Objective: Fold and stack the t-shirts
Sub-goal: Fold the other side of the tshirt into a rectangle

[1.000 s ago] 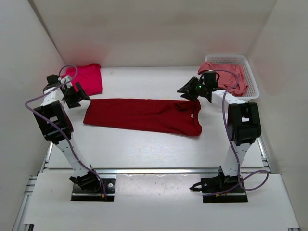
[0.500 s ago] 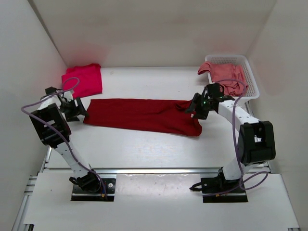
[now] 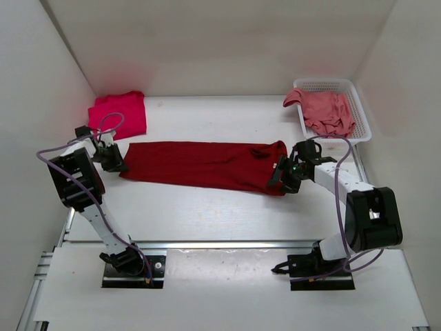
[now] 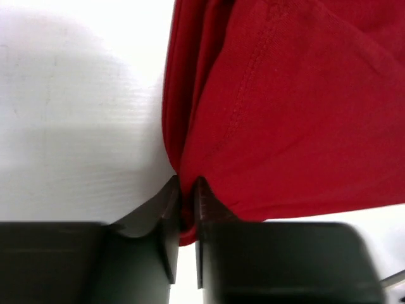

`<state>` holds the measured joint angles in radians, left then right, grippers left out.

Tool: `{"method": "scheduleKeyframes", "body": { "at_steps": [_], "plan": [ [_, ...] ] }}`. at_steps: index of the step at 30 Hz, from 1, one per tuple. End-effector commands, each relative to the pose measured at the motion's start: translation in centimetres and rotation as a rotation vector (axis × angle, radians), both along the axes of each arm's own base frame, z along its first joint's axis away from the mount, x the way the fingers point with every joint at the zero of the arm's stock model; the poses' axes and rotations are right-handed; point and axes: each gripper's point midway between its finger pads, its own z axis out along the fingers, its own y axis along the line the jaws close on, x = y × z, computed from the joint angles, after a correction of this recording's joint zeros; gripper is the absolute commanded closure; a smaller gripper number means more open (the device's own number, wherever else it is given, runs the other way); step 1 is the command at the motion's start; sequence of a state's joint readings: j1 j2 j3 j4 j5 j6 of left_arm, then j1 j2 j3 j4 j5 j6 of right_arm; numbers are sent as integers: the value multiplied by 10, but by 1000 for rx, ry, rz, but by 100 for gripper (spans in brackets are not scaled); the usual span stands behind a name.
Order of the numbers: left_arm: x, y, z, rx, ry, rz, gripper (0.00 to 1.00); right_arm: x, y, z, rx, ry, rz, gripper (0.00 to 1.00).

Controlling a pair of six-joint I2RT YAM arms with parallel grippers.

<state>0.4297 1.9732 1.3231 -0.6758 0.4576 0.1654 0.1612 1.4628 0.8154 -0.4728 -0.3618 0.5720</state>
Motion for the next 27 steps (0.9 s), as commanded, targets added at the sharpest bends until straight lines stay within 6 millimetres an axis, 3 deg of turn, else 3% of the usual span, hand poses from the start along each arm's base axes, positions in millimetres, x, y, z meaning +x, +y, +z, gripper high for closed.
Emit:
{"method": "scheduleKeyframes", "body": {
  "at_steps": [1,4,6,11,13,20,27],
  "plan": [
    [0,6,27,-1,-80,1,81,-5,10,5,63,-51,19,48],
    [-4,9,35,-15,-105,3,97,-17,16,-3,124,-23,12,78],
    [-8,11,41,-5,-132,-23,97,-23,16,-8,161,5,-15,100],
    [-8,20,68,54,-234,-108,99,-13,-14,8,166,-84,-128,100],
    [-11,21,69,91,-252,-167,96,-11,-21,18,153,-125,-130,100],
    [-59,11,36,193,-107,-311,90,-49,2,3,193,15,-40,100],
    [-99,16,31,243,-18,-427,93,-61,-21,-2,140,44,-137,100]
  ]
}}
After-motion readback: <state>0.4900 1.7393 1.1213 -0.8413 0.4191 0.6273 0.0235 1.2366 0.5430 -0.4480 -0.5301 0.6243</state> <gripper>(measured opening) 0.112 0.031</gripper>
